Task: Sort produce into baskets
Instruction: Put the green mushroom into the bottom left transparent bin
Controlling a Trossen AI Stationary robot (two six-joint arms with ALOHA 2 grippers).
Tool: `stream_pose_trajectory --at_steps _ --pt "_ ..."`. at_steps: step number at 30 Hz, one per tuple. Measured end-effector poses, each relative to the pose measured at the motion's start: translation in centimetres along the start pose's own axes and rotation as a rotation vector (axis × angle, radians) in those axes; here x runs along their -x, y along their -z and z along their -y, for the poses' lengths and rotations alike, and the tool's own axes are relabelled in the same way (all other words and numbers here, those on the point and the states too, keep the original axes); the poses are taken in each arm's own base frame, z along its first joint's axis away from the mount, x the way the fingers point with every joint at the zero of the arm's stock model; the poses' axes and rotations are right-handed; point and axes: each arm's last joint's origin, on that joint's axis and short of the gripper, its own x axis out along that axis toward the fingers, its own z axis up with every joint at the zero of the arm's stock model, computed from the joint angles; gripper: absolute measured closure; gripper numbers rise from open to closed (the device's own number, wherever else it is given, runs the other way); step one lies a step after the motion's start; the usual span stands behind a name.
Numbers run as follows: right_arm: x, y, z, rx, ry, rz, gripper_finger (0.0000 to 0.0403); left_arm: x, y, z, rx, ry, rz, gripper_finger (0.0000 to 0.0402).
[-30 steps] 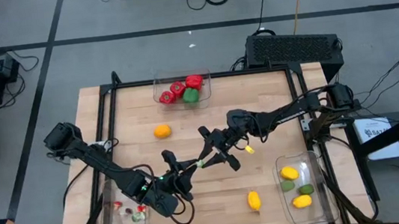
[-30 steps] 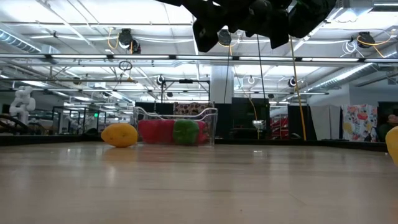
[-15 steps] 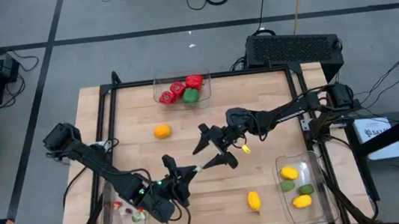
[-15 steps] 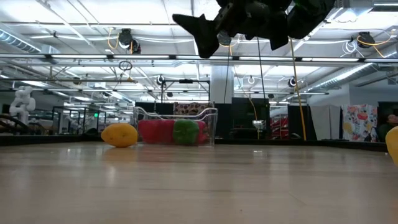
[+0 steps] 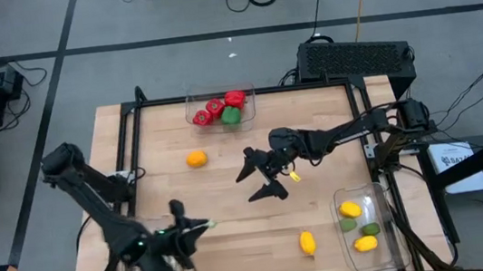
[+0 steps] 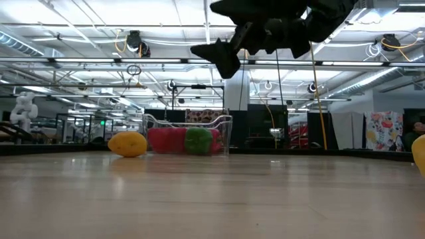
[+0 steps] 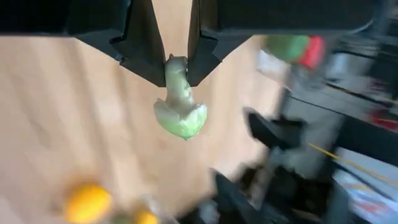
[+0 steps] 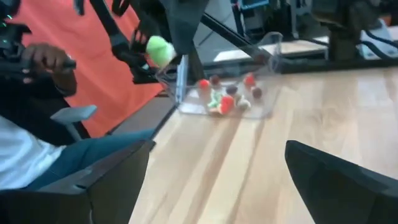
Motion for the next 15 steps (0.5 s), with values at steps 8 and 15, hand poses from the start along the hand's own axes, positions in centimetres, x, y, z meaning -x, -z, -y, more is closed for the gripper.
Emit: stream_pose_trajectory --at_steps 8,15 --pt "0.0 0.6 0.1 -0.016 0.014 -0.057 0.0032 5.3 3.5 -1.3 0.257 0.419 -0.445 0.0331" --pt "0.0 0.7 0.4 -0.004 0.111 -0.048 0.0032 8.9 5.5 0.2 0.411 0.526 -0.705 0.0331"
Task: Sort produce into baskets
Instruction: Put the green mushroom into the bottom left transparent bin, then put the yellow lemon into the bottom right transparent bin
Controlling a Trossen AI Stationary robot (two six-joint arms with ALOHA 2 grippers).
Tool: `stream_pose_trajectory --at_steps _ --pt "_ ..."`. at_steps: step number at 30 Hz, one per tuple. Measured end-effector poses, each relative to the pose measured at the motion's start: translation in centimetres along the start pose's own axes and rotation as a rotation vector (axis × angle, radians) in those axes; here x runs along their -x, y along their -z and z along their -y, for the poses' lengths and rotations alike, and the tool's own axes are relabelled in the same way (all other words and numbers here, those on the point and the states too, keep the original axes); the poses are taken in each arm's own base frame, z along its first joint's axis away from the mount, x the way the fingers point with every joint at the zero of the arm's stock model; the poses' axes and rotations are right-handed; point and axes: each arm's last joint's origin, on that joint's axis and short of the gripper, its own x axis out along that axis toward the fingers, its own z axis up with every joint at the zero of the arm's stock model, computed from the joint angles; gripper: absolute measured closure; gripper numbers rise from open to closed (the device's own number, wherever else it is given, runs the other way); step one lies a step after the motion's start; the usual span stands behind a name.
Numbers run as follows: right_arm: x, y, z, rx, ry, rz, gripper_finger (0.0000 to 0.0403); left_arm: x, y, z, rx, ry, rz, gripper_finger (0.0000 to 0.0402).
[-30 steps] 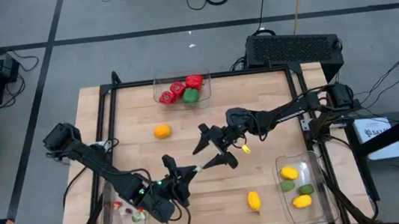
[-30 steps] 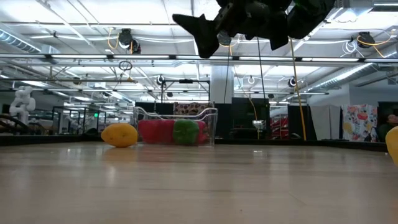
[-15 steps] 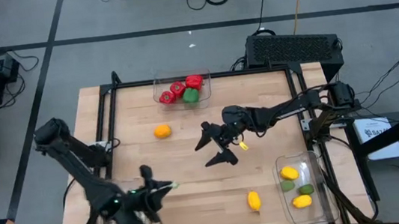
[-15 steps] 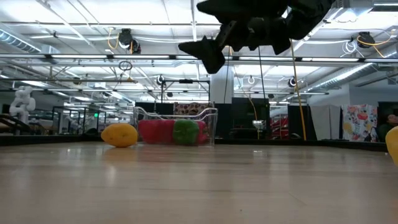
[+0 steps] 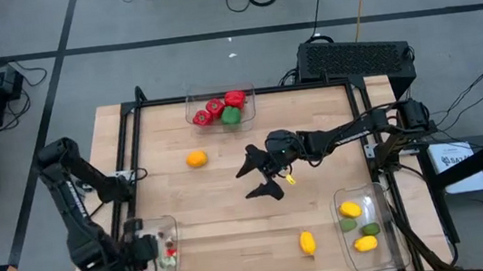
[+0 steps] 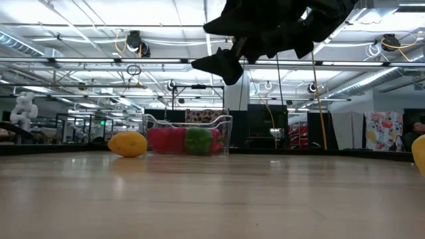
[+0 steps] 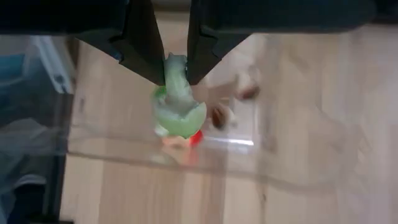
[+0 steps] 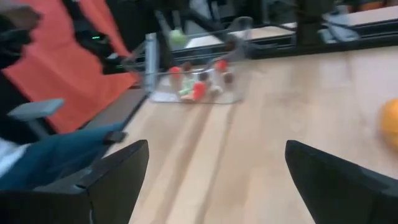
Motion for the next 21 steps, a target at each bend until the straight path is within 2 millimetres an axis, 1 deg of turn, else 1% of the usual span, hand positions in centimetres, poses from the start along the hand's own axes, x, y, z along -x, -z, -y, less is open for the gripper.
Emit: stream_pose_trajectory --at_steps 3,7,10,13,15,18,21 --pt "0.0 0.0 0.2 0.001 0.088 0.015 0.0032 0.0 1.2 0.5 0.079 0.009 -0.007 0.0331" --pt "-0.2 0.0 0.3 0.023 0.286 0.044 0.0032 -0.4 2.1 1.2 0.178 -0.005 -0.017 0.0326" --pt "-0.5 0.3 0.1 0.074 0.333 0.034 0.0032 -0.9 2.4 1.6 0.232 -0.019 -0.036 0.0296" --pt "-0.8 0.5 -0.2 0.104 0.334 0.020 0.0037 -1.3 2.7 2.0 0.238 -0.028 -0.044 0.0252" --pt "-1.0 0.2 -0.6 0.137 0.345 0.022 0.0043 -1.5 2.8 2.0 0.230 -0.044 -0.047 0.0227" --pt "-2.7 -0.6 -0.9 0.219 0.380 0.022 0.0051 -1.5 2.8 1.7 0.206 -0.078 -0.052 0.0207" --pt "-5.4 -1.7 -0.4 0.288 0.409 -0.052 0.0057 -1.3 2.6 1.1 0.195 -0.133 -0.042 0.0204"
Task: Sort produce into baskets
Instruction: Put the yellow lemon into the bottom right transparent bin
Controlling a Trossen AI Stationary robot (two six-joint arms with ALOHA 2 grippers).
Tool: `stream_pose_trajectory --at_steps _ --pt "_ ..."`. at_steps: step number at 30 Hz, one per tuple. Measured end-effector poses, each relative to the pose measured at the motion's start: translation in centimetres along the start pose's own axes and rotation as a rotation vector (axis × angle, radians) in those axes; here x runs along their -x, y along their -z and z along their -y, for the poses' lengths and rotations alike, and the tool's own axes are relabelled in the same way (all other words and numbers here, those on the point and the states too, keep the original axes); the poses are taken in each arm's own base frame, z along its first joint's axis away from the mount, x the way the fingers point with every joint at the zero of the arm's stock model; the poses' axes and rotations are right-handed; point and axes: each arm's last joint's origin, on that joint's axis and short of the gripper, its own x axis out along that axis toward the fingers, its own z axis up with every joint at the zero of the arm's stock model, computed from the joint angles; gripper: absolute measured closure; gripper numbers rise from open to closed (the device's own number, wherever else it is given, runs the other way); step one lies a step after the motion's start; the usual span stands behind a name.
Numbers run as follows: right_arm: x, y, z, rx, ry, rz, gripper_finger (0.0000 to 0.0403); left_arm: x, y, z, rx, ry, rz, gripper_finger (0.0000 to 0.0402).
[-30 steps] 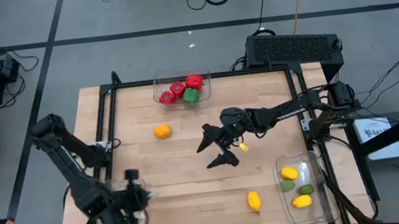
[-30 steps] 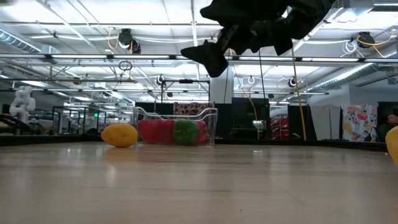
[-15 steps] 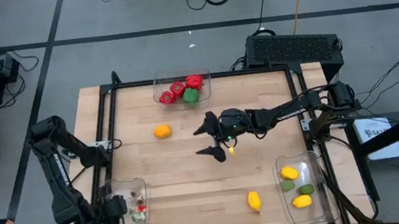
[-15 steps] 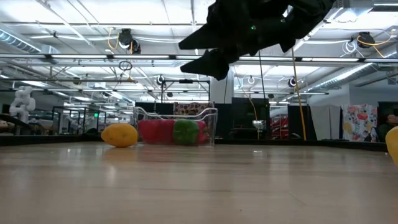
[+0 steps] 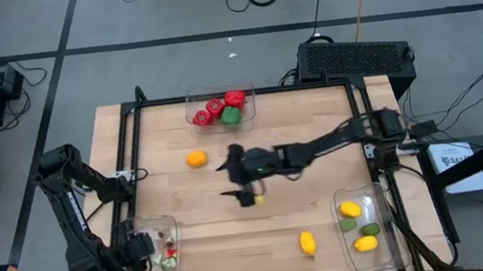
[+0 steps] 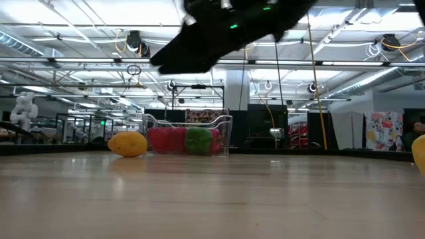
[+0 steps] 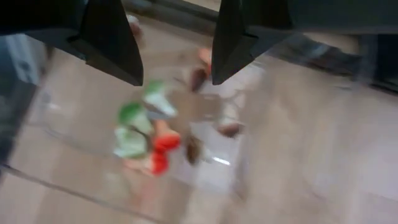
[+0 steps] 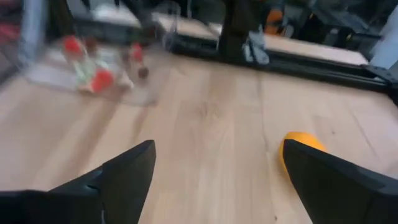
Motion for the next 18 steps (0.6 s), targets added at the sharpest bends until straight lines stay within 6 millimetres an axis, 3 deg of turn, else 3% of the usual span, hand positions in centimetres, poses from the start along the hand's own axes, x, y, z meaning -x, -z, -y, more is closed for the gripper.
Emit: stream_pose_trajectory --at_steps 6,9,18 --pt "-6.1 -1.3 3.6 0.080 0.025 -0.128 0.0060 0.6 -0.9 -0.6 0.000 -0.064 0.192 0.0203" --pt "-8.5 -0.9 5.8 0.084 0.024 -0.208 0.0060 0.7 -1.3 -0.5 -0.004 -0.070 0.325 0.0203" --pt "-12.8 -0.1 10.0 0.082 0.021 -0.362 0.0055 1.0 -1.9 -0.6 -0.118 -0.115 0.557 0.0203"
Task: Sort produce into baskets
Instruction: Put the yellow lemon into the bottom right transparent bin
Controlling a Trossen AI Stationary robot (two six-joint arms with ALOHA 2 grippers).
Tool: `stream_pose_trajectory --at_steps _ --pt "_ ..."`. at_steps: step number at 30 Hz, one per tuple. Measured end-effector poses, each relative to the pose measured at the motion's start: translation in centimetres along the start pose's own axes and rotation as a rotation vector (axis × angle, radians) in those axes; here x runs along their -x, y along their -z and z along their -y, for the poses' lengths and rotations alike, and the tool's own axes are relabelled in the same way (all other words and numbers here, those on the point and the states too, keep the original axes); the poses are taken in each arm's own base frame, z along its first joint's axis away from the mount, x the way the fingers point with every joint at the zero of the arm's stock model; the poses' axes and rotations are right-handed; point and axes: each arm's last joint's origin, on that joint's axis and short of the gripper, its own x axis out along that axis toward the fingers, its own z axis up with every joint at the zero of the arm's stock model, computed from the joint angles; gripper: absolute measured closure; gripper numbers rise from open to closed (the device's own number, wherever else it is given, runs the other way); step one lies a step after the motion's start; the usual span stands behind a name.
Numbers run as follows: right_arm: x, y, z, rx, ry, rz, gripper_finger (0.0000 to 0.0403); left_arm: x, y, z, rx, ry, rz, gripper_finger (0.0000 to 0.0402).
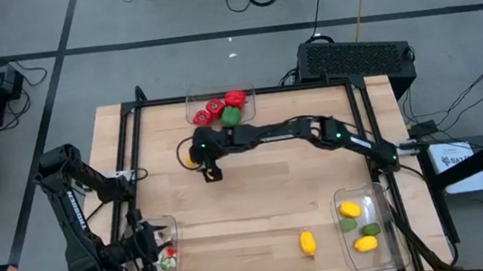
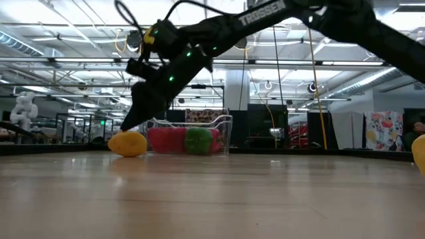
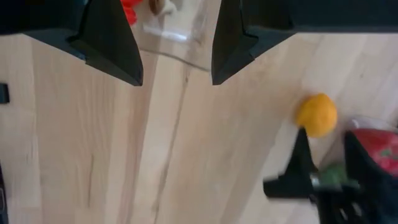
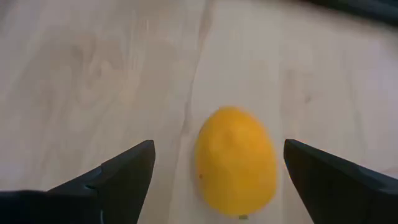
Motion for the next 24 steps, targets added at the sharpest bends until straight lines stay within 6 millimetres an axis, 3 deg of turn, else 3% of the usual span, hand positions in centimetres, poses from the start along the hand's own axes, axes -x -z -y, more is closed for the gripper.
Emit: stream_pose_trajectory --at_steps 8,16,24 --pt "-2.8 0.7 1.2 0.007 -0.004 -0.062 0.0050 0.0 -0.1 0.0 0.001 -0.001 0.028 0.0203" --pt "-2.7 1.8 1.6 0.016 -0.028 -0.141 0.0050 0.0 -0.1 0.0 -0.018 -0.006 0.050 0.0203" --pt "-2.8 1.4 -0.1 0.048 -0.049 -0.155 0.0059 0.0 -0.2 0.0 -0.018 -0.006 0.058 0.0203"
